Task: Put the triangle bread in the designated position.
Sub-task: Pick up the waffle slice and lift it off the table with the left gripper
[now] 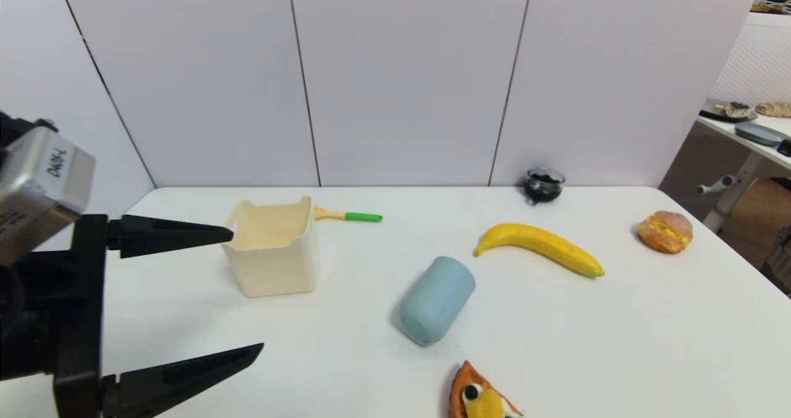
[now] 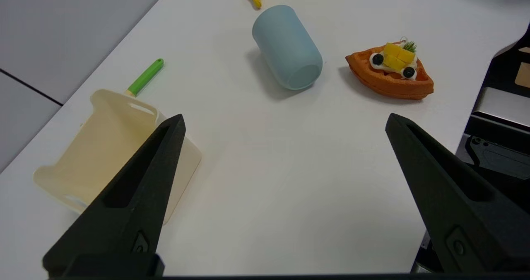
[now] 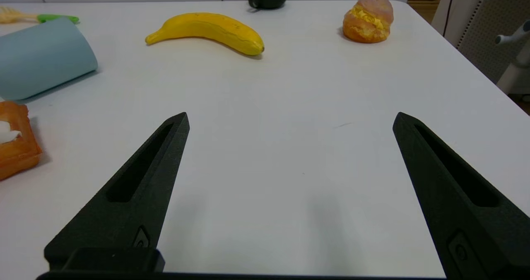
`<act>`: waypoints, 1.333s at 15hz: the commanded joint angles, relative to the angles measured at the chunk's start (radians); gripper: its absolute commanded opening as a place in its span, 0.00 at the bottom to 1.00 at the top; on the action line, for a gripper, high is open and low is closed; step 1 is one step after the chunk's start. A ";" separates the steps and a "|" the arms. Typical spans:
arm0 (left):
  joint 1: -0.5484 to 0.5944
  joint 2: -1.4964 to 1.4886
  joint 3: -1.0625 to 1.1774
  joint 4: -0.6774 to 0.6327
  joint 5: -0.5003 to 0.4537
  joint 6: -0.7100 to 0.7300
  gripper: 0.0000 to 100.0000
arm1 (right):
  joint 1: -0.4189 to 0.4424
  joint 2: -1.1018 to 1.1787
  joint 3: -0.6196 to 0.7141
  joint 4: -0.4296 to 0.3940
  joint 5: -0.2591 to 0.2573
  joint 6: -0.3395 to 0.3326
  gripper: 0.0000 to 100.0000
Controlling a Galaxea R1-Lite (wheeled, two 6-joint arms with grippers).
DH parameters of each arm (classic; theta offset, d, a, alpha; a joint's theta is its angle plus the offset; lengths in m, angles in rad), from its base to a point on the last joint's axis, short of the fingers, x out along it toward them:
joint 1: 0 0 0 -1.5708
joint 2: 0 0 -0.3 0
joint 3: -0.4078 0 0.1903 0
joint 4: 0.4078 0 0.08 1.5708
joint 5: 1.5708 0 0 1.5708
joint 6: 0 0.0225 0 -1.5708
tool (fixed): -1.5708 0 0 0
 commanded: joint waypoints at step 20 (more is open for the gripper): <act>-0.335 0.677 -0.451 0.005 0.015 0.522 1.00 | 0.000 0.002 0.002 -0.002 0.000 -0.003 1.00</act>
